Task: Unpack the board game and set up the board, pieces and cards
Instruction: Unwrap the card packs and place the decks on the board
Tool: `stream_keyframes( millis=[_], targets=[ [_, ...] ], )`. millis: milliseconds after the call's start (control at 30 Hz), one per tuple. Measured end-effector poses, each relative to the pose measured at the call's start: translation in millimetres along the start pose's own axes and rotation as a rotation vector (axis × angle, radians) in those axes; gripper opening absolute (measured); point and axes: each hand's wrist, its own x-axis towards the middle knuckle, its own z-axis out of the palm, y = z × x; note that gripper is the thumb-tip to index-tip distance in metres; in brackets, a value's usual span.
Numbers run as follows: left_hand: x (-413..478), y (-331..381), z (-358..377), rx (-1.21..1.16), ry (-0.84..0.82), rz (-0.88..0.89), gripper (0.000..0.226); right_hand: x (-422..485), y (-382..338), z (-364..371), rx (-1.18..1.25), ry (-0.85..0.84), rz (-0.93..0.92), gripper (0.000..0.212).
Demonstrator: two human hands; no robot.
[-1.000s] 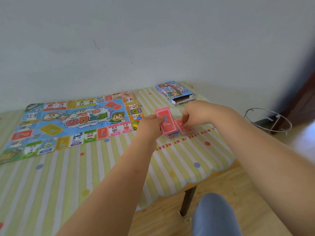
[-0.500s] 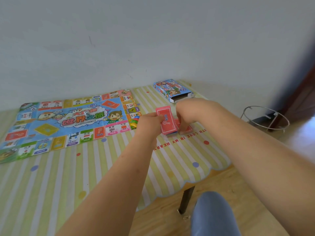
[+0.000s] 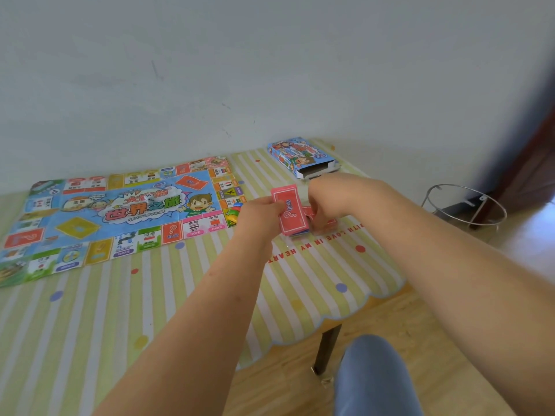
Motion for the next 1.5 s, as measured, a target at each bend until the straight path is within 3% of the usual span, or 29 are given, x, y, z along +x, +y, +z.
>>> stream_keyframes(
  millis=[200, 367, 500, 767, 1167, 1333, 1500],
  targets=[
    [0, 0, 0, 0.008, -0.004, -0.007, 0.029, 1, 5, 4, 0.014, 0.039, 0.001, 0.024],
    [1, 0, 0, -0.004, 0.000, -0.013, 0.028, -1, 3, 14, -0.081, 0.188, 0.020, 0.014],
    [1, 0, 1, -0.006, 0.002, -0.006, 0.027, -4, 4, 19, -0.097, 0.237, 0.031, 0.018],
    [3, -1, -3, -0.056, -0.025, -0.036, 0.031, -9, 10, 24, 0.086, 0.307, 0.081, 0.036],
    [-3, 6, -11, -0.347, -0.139, -0.151, 0.023, -20, 24, 24, 0.450, 0.648, 0.038, 0.042],
    [-7, 11, -10, -0.453, -0.211, -0.172, 0.012, -23, 12, 25, 0.593, 0.665, -0.067, 0.038],
    [-6, 11, -10, -0.443, -0.166, -0.146, 0.010, -21, 6, 23, 0.683, 0.619, -0.082, 0.038]
  ],
)
